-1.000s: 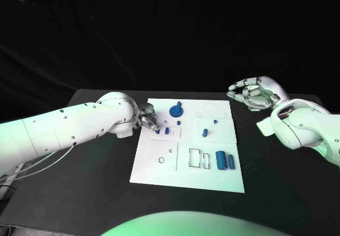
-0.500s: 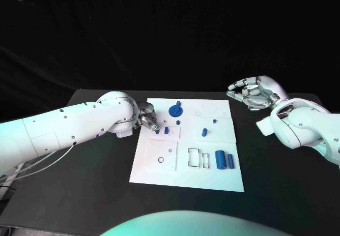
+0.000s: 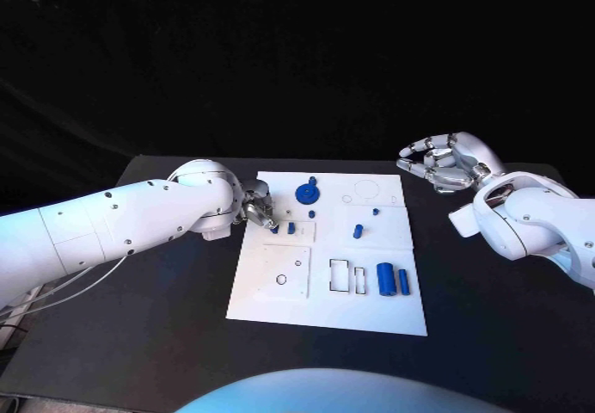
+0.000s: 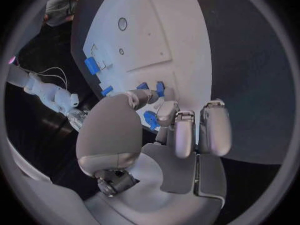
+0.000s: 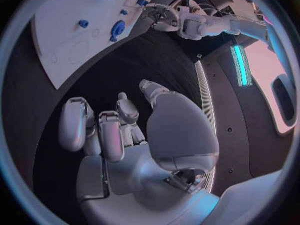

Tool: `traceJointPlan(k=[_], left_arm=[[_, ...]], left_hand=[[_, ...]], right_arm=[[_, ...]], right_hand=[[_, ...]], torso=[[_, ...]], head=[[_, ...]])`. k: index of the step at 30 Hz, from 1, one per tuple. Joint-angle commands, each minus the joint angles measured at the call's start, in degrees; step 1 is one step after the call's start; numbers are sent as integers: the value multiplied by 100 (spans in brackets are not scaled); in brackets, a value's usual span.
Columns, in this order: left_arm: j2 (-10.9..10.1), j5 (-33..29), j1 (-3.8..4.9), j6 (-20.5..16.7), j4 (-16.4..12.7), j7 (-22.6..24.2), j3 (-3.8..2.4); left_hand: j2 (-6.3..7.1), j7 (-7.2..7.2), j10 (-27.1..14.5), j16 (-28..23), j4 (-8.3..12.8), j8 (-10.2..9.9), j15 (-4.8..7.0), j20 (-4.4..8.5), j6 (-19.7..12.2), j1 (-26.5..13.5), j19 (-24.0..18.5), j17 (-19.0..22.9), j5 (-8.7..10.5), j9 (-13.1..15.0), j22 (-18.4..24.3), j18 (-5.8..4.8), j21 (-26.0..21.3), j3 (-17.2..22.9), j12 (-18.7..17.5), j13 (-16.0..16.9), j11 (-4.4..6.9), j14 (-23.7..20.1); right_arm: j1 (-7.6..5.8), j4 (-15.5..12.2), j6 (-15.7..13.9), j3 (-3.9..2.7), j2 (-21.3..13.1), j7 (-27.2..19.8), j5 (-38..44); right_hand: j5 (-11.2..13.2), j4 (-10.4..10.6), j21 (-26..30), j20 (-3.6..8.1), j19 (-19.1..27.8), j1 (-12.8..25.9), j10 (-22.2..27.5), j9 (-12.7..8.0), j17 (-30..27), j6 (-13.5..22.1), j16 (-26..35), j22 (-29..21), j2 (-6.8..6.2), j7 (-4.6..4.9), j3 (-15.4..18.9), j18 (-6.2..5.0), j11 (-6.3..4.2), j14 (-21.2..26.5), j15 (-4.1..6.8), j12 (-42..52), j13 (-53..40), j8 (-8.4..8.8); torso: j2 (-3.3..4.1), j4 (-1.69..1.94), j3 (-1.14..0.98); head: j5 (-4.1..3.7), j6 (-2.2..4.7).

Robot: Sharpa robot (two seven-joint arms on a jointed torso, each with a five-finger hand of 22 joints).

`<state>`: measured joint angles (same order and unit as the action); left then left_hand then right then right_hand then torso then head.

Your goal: Assemble the parts on the task board

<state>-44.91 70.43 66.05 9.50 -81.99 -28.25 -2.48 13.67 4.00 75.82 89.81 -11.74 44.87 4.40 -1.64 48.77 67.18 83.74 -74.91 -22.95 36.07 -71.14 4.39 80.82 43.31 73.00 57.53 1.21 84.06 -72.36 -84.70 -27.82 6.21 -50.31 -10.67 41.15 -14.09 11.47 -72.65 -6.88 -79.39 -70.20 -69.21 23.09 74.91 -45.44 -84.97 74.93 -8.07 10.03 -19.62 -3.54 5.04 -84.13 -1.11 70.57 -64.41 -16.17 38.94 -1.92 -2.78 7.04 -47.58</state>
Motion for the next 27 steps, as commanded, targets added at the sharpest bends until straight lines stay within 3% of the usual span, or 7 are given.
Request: traceJointPlan(k=[1, 7, 19, 27], left_arm=[[24, 259, -28, 81, -4, -24, 18], [24, 340, -28, 8, -12, -27, 18], [34, 142, -28, 59, -71, 18, 18], [38, -135, -27, 27, -41, 28, 18]], left_hand=[[51, -62, 39, 19, 1121, 4, 35, 35, 109, 27, -4, -1509, -66, 11, -1, -63, 17, 1085, 11, 9, 2, 594], [96, -76, 85, 19, 1139, -33, 49, 51, 179, 25, 8, -1509, -341, 25, -30, -67, 32, 1067, 25, 71, 15, 594], [104, -77, 103, 19, 1132, -37, 51, 53, 191, 14, 10, -1509, -376, 31, -38, -69, 36, 1053, 39, 101, 16, 594], [16, -107, 97, 19, 954, -52, 59, 56, 211, -136, 10, -1509, -366, 90, -42, -70, 32, 859, -51, -23, 35, 594]], right_arm=[[3, -9, 54, 0, 1, -57, 14], [3, -5, 54, 0, 2, -60, 13], [3, -3, 54, 0, 3, -59, 13], [3, -3, 48, 0, -1, -58, 11]], right_hand=[[-21, 38, 36, 17, 25, 43, 20, -7, 342, 21, 33, 174, 7, -9, -3, -89, 3, -304, 40, 7, 0, -35], [-21, 38, 36, 17, 25, 43, 20, -7, 342, 21, 33, 174, 7, -9, -3, -89, 3, -304, 40, 7, 0, -35], [-21, 38, 36, 17, 25, 43, 20, -7, 342, 21, 33, 174, 7, -9, -3, -89, 3, -304, 40, 7, 0, -35], [-27, 57, 42, 18, 25, 47, 25, -12, 340, 26, 35, 172, 17, -9, 3, -90, 3, -304, 41, 5, 8, -46]], torso=[[1, 2, 2], [3, -1, 2], [0, -3, -3], [-3, -4, -6]], head=[[2, 2], [1, 1], [-4, -9], [-12, -14]])
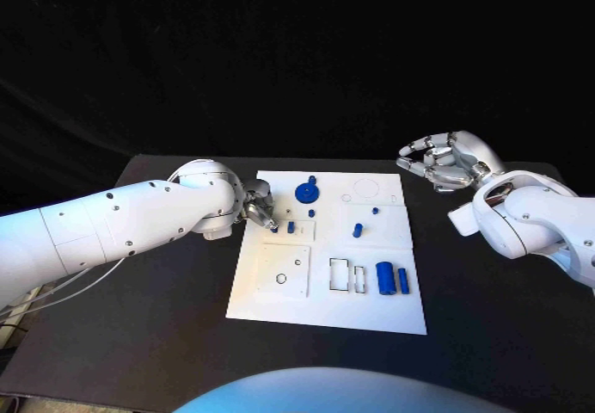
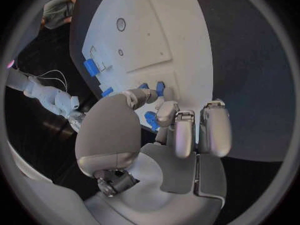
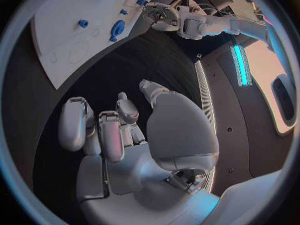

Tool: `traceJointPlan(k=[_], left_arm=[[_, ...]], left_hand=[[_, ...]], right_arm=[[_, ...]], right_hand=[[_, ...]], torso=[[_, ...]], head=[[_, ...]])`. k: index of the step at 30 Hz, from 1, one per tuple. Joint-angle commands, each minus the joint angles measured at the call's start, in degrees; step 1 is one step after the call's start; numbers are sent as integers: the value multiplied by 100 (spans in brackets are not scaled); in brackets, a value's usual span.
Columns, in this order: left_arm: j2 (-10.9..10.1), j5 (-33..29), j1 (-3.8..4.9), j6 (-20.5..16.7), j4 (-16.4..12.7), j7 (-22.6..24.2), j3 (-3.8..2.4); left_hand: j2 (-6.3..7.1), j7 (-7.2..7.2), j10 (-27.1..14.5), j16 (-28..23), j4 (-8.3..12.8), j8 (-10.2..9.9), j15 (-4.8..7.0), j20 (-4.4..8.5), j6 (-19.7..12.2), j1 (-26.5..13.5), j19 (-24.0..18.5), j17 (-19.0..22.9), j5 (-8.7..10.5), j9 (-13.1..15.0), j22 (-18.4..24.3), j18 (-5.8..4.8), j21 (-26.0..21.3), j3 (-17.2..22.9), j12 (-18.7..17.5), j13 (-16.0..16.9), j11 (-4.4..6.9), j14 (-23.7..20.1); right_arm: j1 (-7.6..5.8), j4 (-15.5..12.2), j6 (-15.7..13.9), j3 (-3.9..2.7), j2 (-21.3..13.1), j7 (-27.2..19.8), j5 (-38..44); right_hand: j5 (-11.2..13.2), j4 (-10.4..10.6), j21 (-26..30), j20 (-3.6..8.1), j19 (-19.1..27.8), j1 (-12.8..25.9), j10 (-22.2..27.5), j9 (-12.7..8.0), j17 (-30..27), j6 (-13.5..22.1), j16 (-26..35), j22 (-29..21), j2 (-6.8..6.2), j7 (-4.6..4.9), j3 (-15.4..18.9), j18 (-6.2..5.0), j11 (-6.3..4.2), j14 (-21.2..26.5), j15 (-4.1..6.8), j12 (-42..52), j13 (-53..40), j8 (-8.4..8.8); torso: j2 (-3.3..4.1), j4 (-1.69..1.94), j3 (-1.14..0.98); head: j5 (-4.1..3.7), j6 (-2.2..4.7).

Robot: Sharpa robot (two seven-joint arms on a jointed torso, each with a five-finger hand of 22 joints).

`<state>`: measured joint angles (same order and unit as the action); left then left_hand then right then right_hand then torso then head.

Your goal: Assemble the parts on the task board

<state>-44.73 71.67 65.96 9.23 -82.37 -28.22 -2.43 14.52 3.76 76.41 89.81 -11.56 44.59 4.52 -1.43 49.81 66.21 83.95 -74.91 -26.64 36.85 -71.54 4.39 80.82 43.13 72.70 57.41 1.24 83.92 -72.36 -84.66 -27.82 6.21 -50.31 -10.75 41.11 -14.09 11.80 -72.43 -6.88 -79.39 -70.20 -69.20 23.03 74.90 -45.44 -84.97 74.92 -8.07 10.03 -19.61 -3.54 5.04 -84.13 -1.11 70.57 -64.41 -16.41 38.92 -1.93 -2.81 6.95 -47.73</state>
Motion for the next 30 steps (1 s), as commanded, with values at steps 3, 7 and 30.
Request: traceJointPlan(k=[3, 7, 30], left_arm=[[33, -323, -18, 13, 27, 4, 13], [83, -377, -17, -27, 86, -20, 14], [187, -515, -18, 82, 296, -269, 20]], left_hand=[[-131, -116, 58, 19, 825, -14, 62, 47, 109, -121, -10, -1509, 48, 74, -4, -70, 28, 696, -49, -35, 56, 608], [-169, -146, 67, 19, 737, -17, 82, 65, 91, -171, -11, -1509, 99, 137, 4, -69, 18, 486, -78, -59, 75, 608], [-151, -204, 27, 19, 270, -142, 116, 100, 133, -412, -2, -1509, 139, 246, 6, -71, -3, -213, -129, -89, 115, 608]], right_arm=[[3, -7, 46, 0, -3, -49, 14], [3, -5, 45, 0, 1, -49, 13], [15, 28, 49, 0, 22, -66, -1]], right_hand=[[-27, 25, 20, 18, 25, 47, 25, -6, 340, 26, 35, 174, 17, -9, 2, -90, 3, -304, 41, 5, 8, -22], [-29, 34, 22, 18, 25, 53, 32, -7, 337, 27, 36, 174, 26, -9, 3, -90, 3, -304, 41, 0, 16, -25], [-31, 45, 37, 18, 33, 58, 33, -9, 334, 29, 38, 164, 32, -9, 5, -93, 4, -303, 41, -1, 18, -29]], torso=[[-2, -2, -4], [-2, -1, -2], [1, -5, 1]], head=[[-8, -1], [-5, -2], [-12, -11]])
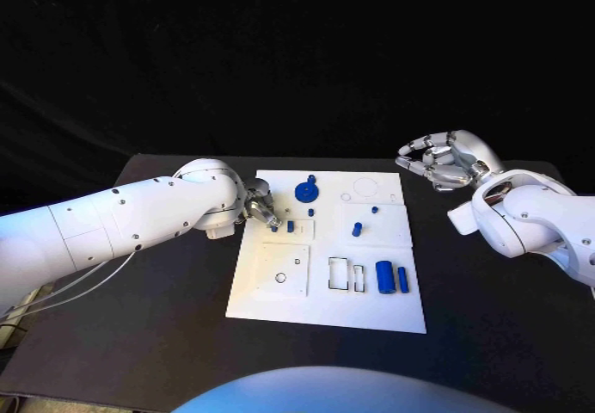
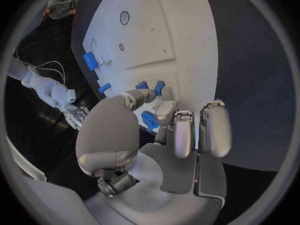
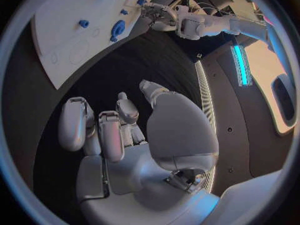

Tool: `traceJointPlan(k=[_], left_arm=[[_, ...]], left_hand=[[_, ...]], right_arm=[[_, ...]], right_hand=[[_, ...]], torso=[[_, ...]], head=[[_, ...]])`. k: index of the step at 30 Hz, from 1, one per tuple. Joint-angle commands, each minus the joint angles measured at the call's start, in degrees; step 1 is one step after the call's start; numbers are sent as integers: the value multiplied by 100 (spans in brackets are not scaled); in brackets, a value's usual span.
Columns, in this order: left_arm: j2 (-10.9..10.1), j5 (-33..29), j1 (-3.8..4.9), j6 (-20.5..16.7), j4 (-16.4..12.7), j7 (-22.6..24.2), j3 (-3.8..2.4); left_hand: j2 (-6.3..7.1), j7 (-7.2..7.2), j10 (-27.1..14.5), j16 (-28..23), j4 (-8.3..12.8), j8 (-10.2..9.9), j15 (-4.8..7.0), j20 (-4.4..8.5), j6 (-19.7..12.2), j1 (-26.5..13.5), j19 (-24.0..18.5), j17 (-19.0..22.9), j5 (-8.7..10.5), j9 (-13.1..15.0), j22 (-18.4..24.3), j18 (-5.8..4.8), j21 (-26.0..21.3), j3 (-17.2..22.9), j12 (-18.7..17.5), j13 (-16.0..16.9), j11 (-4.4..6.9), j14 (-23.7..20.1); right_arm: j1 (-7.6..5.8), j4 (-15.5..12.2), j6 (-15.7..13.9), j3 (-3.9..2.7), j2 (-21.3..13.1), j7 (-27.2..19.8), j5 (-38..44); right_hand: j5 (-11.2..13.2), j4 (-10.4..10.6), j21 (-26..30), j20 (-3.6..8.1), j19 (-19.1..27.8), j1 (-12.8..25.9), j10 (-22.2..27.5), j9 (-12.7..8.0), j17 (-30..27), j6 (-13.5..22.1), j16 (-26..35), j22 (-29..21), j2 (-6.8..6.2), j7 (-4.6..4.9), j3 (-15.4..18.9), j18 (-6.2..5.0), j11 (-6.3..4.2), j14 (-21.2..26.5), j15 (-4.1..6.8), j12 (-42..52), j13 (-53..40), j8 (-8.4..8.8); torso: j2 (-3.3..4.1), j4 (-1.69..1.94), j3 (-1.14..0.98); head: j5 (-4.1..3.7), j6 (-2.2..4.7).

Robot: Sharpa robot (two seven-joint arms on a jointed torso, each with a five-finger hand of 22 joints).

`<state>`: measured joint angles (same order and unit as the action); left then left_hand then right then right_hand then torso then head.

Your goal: Assemble the parts on the task board

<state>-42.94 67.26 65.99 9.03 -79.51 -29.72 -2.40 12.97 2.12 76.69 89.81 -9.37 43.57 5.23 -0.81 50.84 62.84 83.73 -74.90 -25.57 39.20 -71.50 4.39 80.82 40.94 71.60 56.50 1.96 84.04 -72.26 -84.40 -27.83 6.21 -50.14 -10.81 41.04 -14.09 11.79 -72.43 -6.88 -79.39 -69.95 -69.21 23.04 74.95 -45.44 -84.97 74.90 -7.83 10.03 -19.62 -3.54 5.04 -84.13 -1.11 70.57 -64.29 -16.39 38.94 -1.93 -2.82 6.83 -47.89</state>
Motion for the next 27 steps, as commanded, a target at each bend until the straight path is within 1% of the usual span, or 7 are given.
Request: traceJointPlan(k=[1, 5, 9, 14, 18, 22, 27], left_arm=[[5, -74, -21, 95, 11, -126, 16], [-11, -75, -23, 45, 6, -131, 16], [-40, -77, -30, -29, -11, -124, 15], [-104, -85, -37, -125, -72, -107, 11], [-159, -87, -38, -171, -144, -101, -6], [-210, -88, -37, -216, -222, -88, -55], [-280, -178, -34, -390, -325, 36, -137]], left_hand=[[8, -39, -5, 19, 12, -48, 45, 38, 39, -101, 20, -1510, 36, 13, 2, -71, -4, -39, -21, -2, 41, 596], [30, -25, -15, 19, -393, -113, 35, 33, 109, -373, 23, -1510, 46, 25, 3, -72, -11, -446, -18, 8, 28, 596], [57, -25, -25, 19, -663, -162, 35, 32, 141, -457, 24, -1510, 42, 54, 10, -70, -21, -827, -16, 15, 26, 596], [35, -17, -38, 19, -735, -201, 31, 32, 153, -525, 25, -1510, 41, 79, 13, -69, -27, -1086, -23, 8, 19, 596], [20, -18, -36, 19, -738, -208, 31, 32, 159, -552, 26, -1510, 39, 86, 12, -69, -27, -1140, -20, 13, 18, 596], [16, -18, -36, 19, -738, -209, 30, 32, 160, -558, 26, -1510, 39, 88, 13, -69, -28, -1155, -19, 15, 19, 596], [2, -17, -38, 19, -741, -216, 30, 33, 161, -585, 26, -1510, 35, 96, 15, -68, -30, -1204, -21, 11, 19, 596]], right_arm=[[7, 3, 49, 0, 6, -62, 5], [10, 5, 49, 0, 5, -66, 3], [14, 5, 49, 0, 2, -69, 2], [19, 7, 50, 0, -2, -71, 0], [22, 8, 49, 0, -4, -71, -3], [23, 9, 49, 0, -2, -72, -5], [25, 12, 49, 0, 1, -74, -11]], right_hand=[[-32, 49, 40, 18, 35, 36, 34, -10, 331, 30, 38, 163, 8, -8, 7, -94, 4, -303, 41, -2, 8, -31], [-32, 49, 40, 18, 35, 36, 34, -10, 331, 30, 38, 163, 8, -8, 7, -94, 4, -303, 41, -2, 8, -31], [-30, 56, 44, 18, 36, 44, 36, -11, 326, 32, 41, 161, 6, -8, 12, -95, 5, -302, 40, -3, 10, -31], [-30, 56, 44, 18, 36, 44, 36, -11, 326, 32, 41, 161, 6, -8, 12, -95, 5, -302, 40, -3, 10, -31], [-30, 56, 44, 18, 36, 44, 36, -11, 326, 32, 41, 161, 6, -8, 12, -95, 5, -302, 40, -3, 10, -31], [-30, 69, 50, 18, 39, 58, 43, -13, 321, 37, 43, 158, 5, -7, 20, -96, 6, -301, 40, -9, 18, -33], [-30, 76, 54, 18, 41, 65, 42, -14, 323, 39, 42, 155, 5, -6, 24, -97, 6, -301, 39, -7, 15, -33]], torso=[[-1, -6, 2], [-2, -3, 6], [5, -7, 5], [1, -4, 4], [1, 0, 2], [-3, 0, 2], [-6, 2, 0]], head=[[0, 5], [-3, 11], [-13, 14], [-22, 9], [-24, 11], [-19, 13], [-9, 21]])
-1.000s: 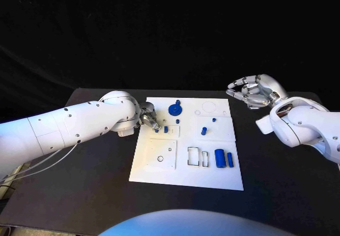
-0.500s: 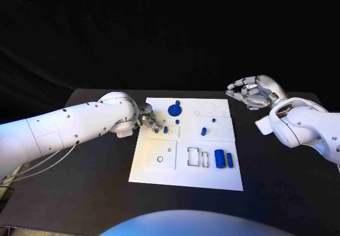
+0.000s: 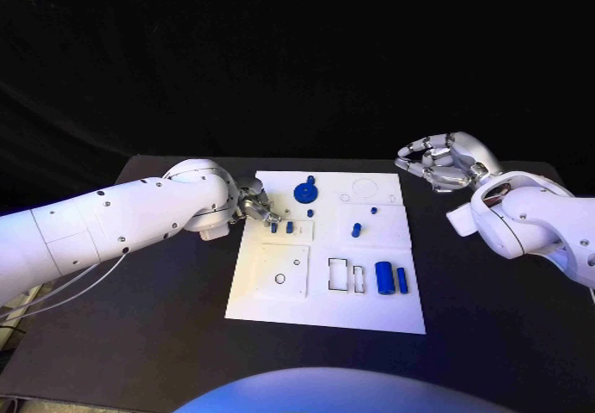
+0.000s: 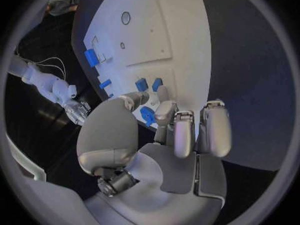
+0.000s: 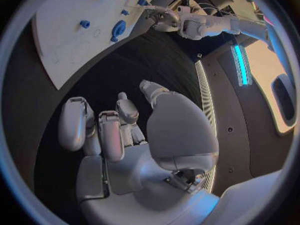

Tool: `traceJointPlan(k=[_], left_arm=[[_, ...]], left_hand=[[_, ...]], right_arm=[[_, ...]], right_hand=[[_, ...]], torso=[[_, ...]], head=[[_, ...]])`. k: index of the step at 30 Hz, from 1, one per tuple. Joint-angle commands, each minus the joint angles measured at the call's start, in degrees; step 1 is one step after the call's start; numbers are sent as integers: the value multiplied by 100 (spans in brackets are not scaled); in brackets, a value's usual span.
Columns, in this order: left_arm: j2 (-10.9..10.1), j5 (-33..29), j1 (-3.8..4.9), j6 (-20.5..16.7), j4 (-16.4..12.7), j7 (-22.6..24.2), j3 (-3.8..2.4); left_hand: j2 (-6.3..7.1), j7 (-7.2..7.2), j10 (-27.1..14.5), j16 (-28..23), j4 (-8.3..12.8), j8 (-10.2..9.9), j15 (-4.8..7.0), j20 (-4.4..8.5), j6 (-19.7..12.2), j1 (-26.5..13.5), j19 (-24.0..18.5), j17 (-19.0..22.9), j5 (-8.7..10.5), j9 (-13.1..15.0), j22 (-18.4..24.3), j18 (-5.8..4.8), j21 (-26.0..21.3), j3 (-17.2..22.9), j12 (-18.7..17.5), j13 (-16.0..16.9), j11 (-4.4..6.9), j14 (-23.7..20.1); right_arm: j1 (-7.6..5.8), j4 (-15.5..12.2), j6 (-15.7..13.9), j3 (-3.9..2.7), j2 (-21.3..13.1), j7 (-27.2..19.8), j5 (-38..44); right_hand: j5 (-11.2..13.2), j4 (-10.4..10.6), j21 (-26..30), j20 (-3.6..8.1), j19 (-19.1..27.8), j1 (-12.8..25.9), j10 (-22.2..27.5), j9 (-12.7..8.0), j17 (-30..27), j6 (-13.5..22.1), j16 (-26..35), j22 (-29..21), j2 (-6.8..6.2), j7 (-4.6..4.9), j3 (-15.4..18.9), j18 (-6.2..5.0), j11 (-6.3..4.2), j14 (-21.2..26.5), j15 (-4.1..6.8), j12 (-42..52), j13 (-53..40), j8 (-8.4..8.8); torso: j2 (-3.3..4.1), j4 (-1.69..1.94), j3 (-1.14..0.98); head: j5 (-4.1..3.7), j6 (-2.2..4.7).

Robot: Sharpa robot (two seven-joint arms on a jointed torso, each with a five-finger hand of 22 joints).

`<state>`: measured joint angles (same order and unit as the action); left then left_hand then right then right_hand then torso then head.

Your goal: Assemble the parts on the task board

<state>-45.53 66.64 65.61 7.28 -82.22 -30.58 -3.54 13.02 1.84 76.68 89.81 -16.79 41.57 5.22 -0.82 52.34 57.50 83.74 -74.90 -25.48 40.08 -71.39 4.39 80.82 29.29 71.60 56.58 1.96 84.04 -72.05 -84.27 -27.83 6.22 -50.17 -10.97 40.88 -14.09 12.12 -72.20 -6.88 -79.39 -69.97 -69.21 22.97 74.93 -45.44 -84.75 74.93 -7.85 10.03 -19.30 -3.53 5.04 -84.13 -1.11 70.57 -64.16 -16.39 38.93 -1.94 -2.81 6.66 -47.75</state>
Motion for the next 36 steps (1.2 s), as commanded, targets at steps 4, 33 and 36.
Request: traceJointPlan(k=[4, 33, 36], left_arm=[[-46, -362, 9, -494, -73, 327, -50], [600, 1759, 1, -1915, 625, 3615, 278], [723, 1997, 0, -1829, 780, 3606, 297]], left_hand=[[-13, 33, -83, 19, -2, -59, 18, 37, -40, -162, 19, -1510, 46, 32, 21, -65, -43, -217, -46, -30, 0, 596], [293, 772, -3150, -2572, 947, -1526, -707, -596, -1103, 2331, -2039, 2866, 212, -1558, 3571, 590, -2520, -62, -3579, -3975, -826, -1724], [282, 746, -3210, -2590, 958, -1566, -731, -625, -1060, 2348, -2098, 3021, 262, -1643, 3580, 600, -2517, -79, -3703, -4110, -858, -1799]], right_arm=[[5, 4, 45, 0, 8, -60, 1], [11, 8, 45, 0, 16, -78, -5], [14, 8, 47, 0, 23, -82, -5]], right_hand=[[-30, 43, 31, 18, 41, 66, 42, -8, 325, 39, 20, 152, 6, -6, -7, -97, 6, -301, 39, -6, 2, -34], [-37, 55, 85, 18, 72, 70, 92, -11, 289, 45, 38, 114, 15, -7, -5, -110, 6, -292, 39, -51, 61, -38], [-43, 54, 93, 18, 77, 63, 97, -12, 279, 46, 44, 108, 18, -7, -8, -112, 5, -289, 39, -55, 66, -40]], torso=[[-10, 2, -3], [9, -6, 9], [16, -10, 10]], head=[[12, 31], [-115, 195], [-127, 205]])
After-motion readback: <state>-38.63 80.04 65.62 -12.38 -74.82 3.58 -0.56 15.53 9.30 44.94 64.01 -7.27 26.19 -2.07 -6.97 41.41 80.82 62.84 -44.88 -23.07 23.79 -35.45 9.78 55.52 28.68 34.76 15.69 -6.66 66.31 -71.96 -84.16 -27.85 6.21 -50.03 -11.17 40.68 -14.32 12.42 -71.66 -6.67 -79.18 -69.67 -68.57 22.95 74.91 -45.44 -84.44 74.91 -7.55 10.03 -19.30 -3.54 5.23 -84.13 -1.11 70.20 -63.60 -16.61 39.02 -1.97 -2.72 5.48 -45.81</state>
